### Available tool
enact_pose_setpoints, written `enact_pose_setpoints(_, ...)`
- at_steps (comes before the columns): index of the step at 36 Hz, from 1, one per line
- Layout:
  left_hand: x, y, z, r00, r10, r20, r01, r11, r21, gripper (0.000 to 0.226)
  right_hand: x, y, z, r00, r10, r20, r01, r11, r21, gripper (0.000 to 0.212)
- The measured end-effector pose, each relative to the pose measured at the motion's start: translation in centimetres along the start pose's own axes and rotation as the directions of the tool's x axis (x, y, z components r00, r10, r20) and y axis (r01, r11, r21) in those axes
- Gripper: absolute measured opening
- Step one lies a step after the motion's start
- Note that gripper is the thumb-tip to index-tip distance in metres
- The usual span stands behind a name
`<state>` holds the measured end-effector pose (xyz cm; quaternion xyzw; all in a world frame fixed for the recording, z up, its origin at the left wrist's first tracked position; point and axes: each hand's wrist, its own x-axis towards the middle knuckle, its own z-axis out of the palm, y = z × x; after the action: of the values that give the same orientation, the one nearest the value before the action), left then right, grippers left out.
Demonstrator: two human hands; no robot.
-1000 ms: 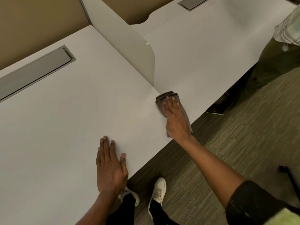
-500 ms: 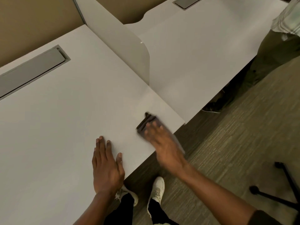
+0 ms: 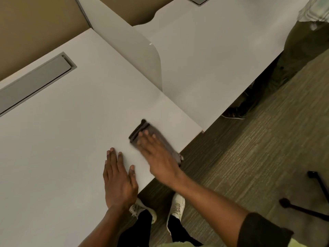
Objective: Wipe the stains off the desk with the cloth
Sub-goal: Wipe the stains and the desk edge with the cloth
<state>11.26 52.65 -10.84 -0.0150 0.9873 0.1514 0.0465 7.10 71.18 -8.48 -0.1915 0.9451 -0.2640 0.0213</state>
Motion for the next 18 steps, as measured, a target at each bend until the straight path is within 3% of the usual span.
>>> enact_pose_setpoints(5, 0.0, 0.1, 0.0, 1.0, -0.006, -0.005, 0.006, 1.0, -0.009, 0.073, -3.8, 0.5, 0.0, 1.0, 0.003, -0.014, -0.004, 0.999, -0.037, 0.084)
enact_pose_setpoints(9, 0.0, 0.0, 0.0, 1.0, -0.008, -0.002, 0.008, 1.0, -0.015, 0.072, -2.2, 5.0, -2.7, 0.991, 0.095, -0.093, -0.102, 0.992, -0.072, 0.094)
enact_pose_setpoints(13, -0.1, 0.1, 0.1, 1.0, -0.012, 0.0, 0.012, 1.0, -0.019, 0.072, 1.9, 9.8, -6.0, 0.963, 0.243, -0.119, -0.258, 0.957, -0.134, 0.079)
enact_pose_setpoints(18, -0.1, 0.0, -0.1, 1.0, -0.003, 0.006, 0.003, 1.0, -0.015, 0.073, 3.4, 9.4, -5.9, 0.939, 0.311, -0.146, -0.333, 0.93, -0.157, 0.077)
